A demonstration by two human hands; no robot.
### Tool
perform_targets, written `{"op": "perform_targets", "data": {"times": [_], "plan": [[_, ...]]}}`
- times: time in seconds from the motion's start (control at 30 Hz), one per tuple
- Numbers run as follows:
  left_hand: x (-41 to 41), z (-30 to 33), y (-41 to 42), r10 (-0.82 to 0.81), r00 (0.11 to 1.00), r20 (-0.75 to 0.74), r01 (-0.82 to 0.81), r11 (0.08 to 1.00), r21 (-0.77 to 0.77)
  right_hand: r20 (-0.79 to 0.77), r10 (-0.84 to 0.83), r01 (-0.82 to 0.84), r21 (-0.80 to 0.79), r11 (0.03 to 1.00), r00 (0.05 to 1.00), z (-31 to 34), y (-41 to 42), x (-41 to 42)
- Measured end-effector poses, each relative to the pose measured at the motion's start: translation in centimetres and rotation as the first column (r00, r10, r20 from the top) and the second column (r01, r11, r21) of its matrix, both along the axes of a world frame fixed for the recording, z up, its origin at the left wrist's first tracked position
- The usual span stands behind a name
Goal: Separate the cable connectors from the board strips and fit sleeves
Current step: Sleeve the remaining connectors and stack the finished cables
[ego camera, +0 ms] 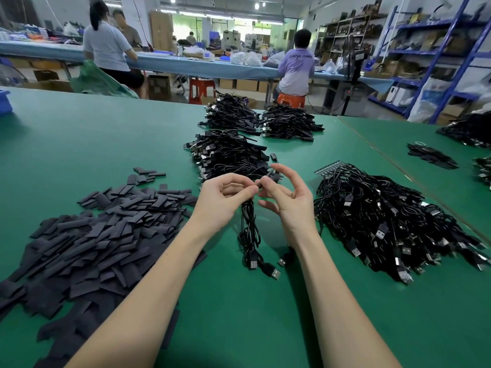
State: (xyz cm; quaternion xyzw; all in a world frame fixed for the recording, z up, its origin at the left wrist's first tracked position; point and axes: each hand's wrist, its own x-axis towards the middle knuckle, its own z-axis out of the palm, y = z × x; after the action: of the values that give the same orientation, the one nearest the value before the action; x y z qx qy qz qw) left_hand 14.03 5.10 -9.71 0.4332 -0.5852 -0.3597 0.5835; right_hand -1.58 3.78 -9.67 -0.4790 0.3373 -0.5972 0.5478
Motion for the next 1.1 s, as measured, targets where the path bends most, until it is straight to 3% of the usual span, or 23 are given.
{"op": "perform_targets", "data": {"times": [0.3,0.67,0.77,0.87,0.93,1.1], "plan": [[-0.5,-0.4,0.1,0.040,0.990,-0.138,-0.043,0.999,-0.016,0.127,-0.037,0.033,0.036,0.999,0.991,-0.7,0.0,1.3],[-0.4,-0.4,0.2,0.061,0.989,-0.133,-0.069,0.996,-0.051,0.253,-0.067,0.042,0.102,0.994,0.965,-1.0,0.0,2.1],[-0.6,0.0,0.2,0.100,0.994,-0.052,-0.101,0.995,-0.009,0.294,-0.097,0.057,0.140,0.989,0.951,-0.9,-0.1,2.2],[-0.6,0.4,0.4,0.071,0.986,0.148,-0.106,0.963,0.247,0.383,-0.181,0.104,0.213,0.972,0.906,-0.4,-0.6,1.5],[-0.5,0.5,0.5,0.001,0.973,0.230,-0.081,0.938,0.336,0.431,-0.226,0.127,0.245,0.961,0.873,-0.1,-1.1,0.8],[-0.3,1.4,0.4,0.127,0.932,0.339,-0.180,0.975,0.128,0.424,-0.249,0.152,0.250,0.956,0.871,0.1,-1.3,0.3]]}}
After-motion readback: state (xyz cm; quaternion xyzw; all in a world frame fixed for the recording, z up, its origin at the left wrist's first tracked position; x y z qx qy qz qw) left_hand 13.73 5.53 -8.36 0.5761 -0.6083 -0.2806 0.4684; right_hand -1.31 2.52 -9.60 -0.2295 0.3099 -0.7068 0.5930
